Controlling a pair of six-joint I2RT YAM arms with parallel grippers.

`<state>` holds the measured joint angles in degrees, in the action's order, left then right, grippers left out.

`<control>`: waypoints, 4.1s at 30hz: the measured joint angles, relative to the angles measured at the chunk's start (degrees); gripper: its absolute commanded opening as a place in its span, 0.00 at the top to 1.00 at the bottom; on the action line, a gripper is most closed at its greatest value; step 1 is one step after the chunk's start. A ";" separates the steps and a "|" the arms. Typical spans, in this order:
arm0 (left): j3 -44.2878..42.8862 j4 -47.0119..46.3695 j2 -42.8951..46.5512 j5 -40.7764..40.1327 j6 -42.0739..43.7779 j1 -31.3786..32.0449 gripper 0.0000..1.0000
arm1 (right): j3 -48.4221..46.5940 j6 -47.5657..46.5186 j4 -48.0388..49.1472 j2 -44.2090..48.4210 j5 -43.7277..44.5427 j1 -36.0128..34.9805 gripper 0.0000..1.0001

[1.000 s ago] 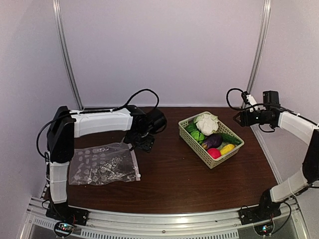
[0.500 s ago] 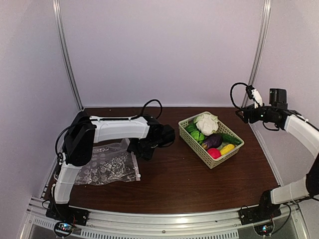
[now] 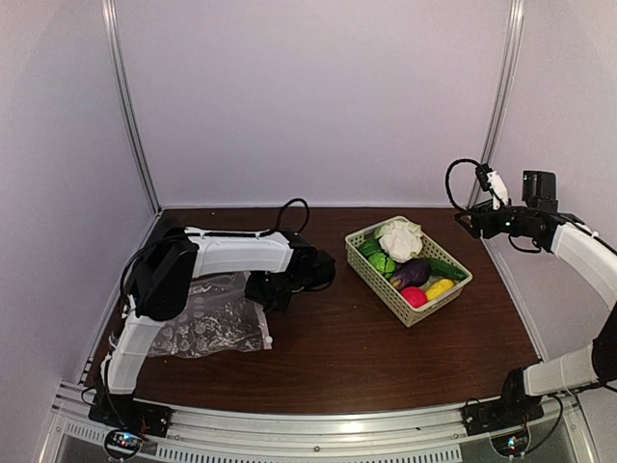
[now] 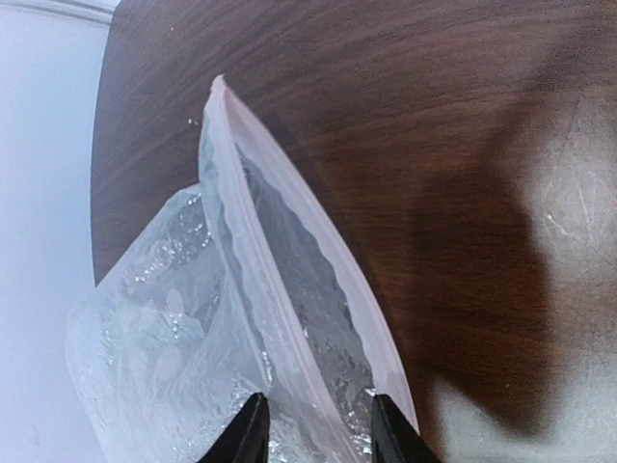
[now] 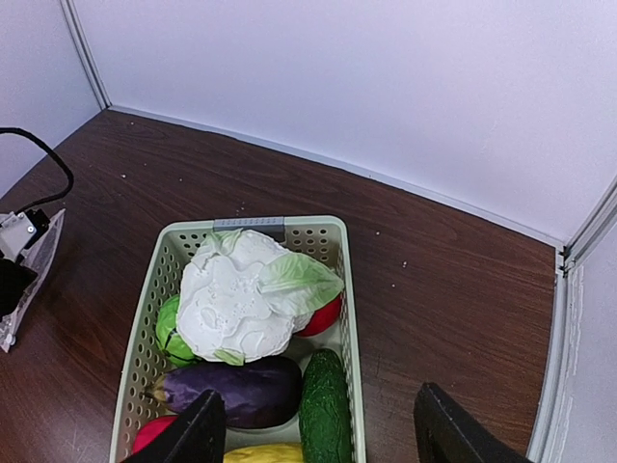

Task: Place the food in the zip-top bag and seal the zipper
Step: Pick up the zipper food storage bag at the center of the board, then pass from the left arm to the right, then pass from the right arm to the left

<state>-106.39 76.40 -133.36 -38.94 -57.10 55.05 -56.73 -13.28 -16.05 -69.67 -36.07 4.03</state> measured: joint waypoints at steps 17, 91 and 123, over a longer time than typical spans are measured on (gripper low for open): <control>-0.68 0.22 7.50 -5.53 5.92 1.88 1.00 | -0.13 -1.86 -1.49 1.14 -0.37 0.35 0.30; 9.14 -34.12 26.58 5.46 11.13 5.01 0.52 | -24.68 54.49 20.50 -38.77 -7.78 -42.23 1.00; 11.13 -32.46 31.39 -13.11 15.37 5.03 1.00 | -25.38 43.06 1.92 -31.28 9.42 -40.44 0.59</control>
<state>-95.26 43.94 -101.97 -52.05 -41.74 60.07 -82.11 29.78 -14.13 -100.95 -26.65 -36.40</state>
